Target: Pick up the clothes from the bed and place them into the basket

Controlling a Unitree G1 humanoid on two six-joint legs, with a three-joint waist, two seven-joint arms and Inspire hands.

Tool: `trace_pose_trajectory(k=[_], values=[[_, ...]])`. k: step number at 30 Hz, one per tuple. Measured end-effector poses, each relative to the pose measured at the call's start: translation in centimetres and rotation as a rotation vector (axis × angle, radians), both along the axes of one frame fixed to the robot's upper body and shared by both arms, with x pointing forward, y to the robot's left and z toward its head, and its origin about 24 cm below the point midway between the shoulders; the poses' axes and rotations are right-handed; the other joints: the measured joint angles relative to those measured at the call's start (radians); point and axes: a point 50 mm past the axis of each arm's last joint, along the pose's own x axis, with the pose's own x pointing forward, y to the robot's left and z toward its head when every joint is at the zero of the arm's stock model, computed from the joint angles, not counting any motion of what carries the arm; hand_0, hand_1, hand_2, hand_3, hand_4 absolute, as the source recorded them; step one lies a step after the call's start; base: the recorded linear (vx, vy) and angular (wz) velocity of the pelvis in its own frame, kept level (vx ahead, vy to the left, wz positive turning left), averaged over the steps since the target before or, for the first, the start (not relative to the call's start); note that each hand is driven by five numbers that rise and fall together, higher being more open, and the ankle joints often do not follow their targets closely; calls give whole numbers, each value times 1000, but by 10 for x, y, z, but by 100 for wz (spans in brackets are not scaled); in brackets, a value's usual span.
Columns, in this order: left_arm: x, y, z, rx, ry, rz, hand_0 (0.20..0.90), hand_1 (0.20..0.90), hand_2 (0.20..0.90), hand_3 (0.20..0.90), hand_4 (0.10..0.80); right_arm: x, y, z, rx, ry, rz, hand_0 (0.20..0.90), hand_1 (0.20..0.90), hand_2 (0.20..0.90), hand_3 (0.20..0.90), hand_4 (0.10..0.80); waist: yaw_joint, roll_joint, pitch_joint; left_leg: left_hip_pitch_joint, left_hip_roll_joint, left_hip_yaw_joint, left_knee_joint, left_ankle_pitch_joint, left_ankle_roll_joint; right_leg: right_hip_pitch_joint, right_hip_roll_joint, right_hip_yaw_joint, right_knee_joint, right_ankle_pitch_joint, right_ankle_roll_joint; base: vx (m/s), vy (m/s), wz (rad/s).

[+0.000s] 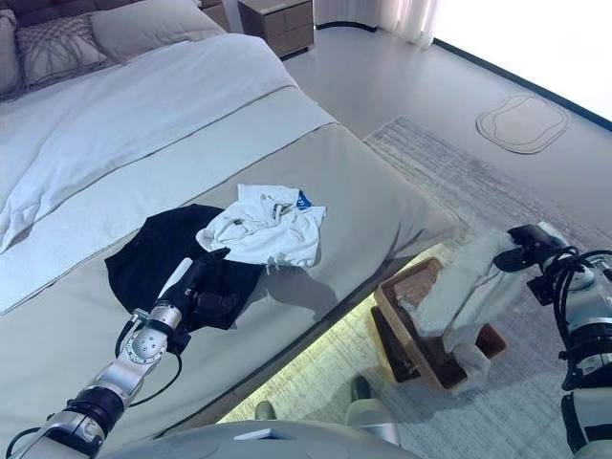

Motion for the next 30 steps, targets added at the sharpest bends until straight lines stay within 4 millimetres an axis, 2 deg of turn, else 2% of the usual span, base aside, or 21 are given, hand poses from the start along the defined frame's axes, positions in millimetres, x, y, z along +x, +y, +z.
trace_pose_trajectory(k=[16,25,30], values=[[0,0,0,-1,3,-3,900,900,900,900,800,3,2,3,-21,-22,13,900,900,900,900,800,9,1,0,-1,5,-8,0,2,-1,4,1,-7,0,0,0,0,0,0],[0,0,0,-1,2,-1,900,900,900,900,800,16,13,23,-113,-175,27,900,900,900,900,800,26,6,4,-3,6,-26,0,8,-1,12,1,-26,0,0,0,14,-13,5],[-1,-3,-2,-6,-5,12,900,900,900,900,800,26,22,43,-295,-276,56,900,900,900,900,800,46,17,24,-5,4,-58,0,19,-2,28,0,-56,0,-3,2,42,-14,17]])
